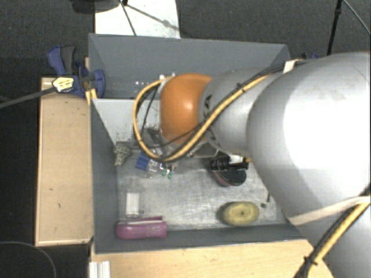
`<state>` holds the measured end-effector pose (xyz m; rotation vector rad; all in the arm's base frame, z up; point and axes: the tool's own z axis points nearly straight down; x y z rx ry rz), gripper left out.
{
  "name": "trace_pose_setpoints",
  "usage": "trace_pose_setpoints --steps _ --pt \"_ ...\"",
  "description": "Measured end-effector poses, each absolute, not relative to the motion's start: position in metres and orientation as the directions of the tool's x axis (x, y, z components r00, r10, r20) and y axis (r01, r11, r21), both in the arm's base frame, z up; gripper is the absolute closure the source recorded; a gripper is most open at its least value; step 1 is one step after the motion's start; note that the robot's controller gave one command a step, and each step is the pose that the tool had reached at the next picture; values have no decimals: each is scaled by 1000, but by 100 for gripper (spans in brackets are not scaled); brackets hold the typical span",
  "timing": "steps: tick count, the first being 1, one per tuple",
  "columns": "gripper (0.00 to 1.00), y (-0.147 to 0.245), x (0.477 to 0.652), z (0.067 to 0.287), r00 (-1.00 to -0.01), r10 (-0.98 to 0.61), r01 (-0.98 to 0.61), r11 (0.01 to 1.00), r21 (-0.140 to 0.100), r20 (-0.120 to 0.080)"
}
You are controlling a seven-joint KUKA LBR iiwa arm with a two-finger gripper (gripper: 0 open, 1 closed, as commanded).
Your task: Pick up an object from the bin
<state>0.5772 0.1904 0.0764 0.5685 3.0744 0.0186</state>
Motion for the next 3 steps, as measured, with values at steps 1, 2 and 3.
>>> trace_pose_setpoints --steps 1,2,3 --pt "100 185 579 87 -928 373 373 928 4 -4" --pt "100 185 576 146 -926 378 378 926 6 -5" --pt "100 182 576 270 -944 330 330 944 7 -8"
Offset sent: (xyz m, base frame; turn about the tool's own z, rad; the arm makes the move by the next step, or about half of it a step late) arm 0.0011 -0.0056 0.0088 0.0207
